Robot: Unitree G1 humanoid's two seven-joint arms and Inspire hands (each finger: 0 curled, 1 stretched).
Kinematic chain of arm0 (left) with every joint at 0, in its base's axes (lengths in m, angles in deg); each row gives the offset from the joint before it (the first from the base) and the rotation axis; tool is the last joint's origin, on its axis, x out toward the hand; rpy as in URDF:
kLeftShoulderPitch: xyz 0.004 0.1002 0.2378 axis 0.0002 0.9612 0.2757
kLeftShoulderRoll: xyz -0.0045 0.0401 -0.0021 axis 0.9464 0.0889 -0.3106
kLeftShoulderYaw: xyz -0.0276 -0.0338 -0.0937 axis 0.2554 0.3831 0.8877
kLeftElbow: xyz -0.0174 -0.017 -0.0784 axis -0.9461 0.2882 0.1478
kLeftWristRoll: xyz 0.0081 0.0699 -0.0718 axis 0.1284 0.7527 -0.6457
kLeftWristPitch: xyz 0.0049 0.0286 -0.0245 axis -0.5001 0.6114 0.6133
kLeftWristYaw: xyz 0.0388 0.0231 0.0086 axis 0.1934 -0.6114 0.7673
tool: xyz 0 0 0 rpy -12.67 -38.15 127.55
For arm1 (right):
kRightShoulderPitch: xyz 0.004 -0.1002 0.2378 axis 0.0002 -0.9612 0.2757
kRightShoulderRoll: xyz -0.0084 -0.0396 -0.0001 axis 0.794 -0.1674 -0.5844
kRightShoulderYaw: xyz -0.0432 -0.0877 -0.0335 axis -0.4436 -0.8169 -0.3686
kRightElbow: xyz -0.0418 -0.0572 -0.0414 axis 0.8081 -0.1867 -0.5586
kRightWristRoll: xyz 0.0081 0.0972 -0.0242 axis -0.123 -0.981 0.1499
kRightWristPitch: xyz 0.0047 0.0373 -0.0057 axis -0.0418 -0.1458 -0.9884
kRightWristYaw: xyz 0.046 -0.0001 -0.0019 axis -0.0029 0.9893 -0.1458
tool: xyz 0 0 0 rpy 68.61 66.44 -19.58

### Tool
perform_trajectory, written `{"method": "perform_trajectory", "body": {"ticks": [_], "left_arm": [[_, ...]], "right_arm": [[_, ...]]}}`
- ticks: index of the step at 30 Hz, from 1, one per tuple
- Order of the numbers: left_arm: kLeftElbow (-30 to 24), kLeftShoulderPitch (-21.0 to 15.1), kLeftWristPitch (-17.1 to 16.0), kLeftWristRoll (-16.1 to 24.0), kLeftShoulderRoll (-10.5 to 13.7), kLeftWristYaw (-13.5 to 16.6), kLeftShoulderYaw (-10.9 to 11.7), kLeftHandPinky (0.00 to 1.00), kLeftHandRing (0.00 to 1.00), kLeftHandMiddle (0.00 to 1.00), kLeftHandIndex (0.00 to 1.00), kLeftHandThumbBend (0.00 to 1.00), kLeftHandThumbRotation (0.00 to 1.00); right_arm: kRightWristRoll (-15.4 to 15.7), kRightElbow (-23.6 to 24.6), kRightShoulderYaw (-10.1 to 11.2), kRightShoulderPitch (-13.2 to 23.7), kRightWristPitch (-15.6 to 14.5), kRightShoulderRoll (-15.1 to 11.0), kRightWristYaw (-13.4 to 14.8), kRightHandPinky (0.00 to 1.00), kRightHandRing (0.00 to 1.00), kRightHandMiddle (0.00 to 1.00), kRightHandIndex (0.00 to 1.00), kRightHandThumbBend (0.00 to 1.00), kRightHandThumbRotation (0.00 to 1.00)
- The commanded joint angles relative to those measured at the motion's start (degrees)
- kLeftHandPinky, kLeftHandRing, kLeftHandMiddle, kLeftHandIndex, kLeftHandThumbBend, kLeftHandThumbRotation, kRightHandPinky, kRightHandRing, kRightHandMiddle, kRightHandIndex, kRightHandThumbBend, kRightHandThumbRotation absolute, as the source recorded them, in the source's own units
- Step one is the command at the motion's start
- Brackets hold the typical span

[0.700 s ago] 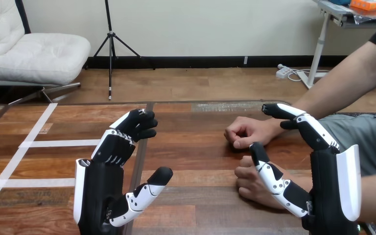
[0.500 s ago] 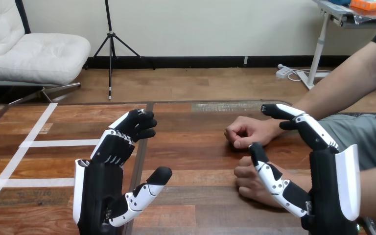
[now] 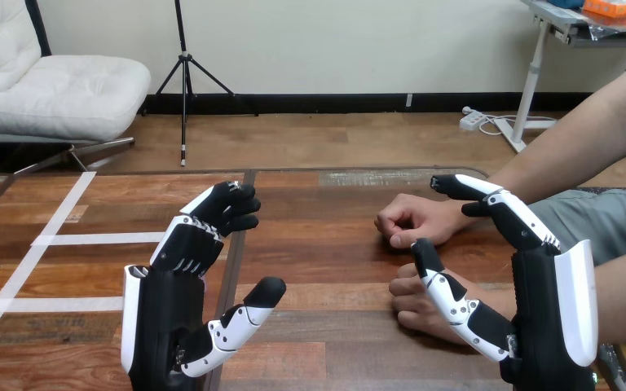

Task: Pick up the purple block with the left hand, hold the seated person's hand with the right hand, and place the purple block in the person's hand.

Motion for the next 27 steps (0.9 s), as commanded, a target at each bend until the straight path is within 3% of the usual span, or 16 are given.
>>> {"method": "perform_trajectory", "body": {"ticks": [1, 27], "left_arm": [[-1.8, -1.7, -1.3, 0.5, -0.4, 0.0, -0.4, 0.69, 0.74, 0.77, 0.76, 0.7, 0.36], [-1.9, -1.7, -1.2, 1.6, -0.3, 0.8, 0.4, 0.69, 0.74, 0.77, 0.76, 0.71, 0.38]], "right_arm": [[-0.7, 1.6, 0.6, 2.1, 0.6, 0.2, 0.0, 0.63, 0.71, 0.71, 0.7, 0.41, 0.36], [-0.7, 2.1, 0.7, 2.0, 0.3, 0.3, -0.4, 0.64, 0.71, 0.71, 0.7, 0.41, 0.35]]}}
